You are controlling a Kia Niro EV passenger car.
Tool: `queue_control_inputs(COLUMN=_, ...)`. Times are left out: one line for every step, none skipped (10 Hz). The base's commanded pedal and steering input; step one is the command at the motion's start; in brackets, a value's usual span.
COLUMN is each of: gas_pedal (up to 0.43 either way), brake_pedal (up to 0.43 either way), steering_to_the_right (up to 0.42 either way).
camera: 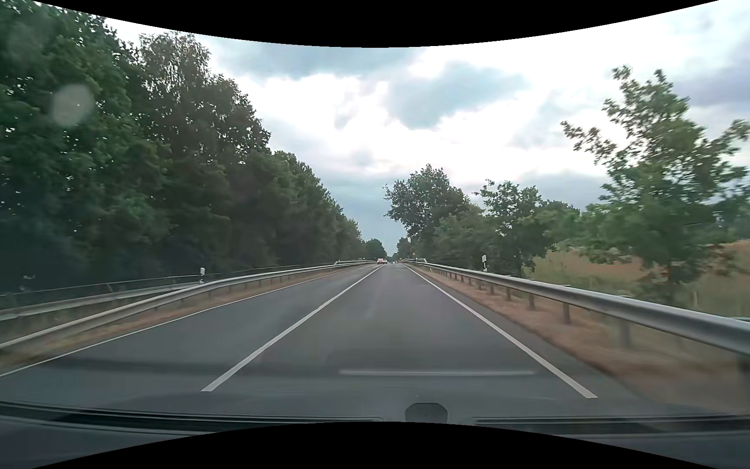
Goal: Follow the waypoints while adhering to traffic rules and regulations
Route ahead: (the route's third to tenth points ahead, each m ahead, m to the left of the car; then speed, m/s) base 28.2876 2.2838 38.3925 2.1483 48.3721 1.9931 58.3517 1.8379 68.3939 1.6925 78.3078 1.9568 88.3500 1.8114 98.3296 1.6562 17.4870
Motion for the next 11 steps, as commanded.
queue_control_inputs(gas_pedal=0.13, brake_pedal=0.0, steering_to_the_right=-0.003)
queue_control_inputs(gas_pedal=0.13, brake_pedal=0.0, steering_to_the_right=-0.002)
queue_control_inputs(gas_pedal=0.13, brake_pedal=0.0, steering_to_the_right=-0.002)
queue_control_inputs(gas_pedal=0.13, brake_pedal=0.0, steering_to_the_right=-0.003)
queue_control_inputs(gas_pedal=0.13, brake_pedal=0.0, steering_to_the_right=-0.003)
queue_control_inputs(gas_pedal=0.13, brake_pedal=0.0, steering_to_the_right=-0.003)
queue_control_inputs(gas_pedal=0.13, brake_pedal=0.0, steering_to_the_right=-0.003)
queue_control_inputs(gas_pedal=0.138, brake_pedal=0.0, steering_to_the_right=-0.003)
queue_control_inputs(gas_pedal=0.138, brake_pedal=0.0, steering_to_the_right=-0.004)
queue_control_inputs(gas_pedal=0.138, brake_pedal=0.0, steering_to_the_right=-0.004)
queue_control_inputs(gas_pedal=0.138, brake_pedal=0.0, steering_to_the_right=-0.004)
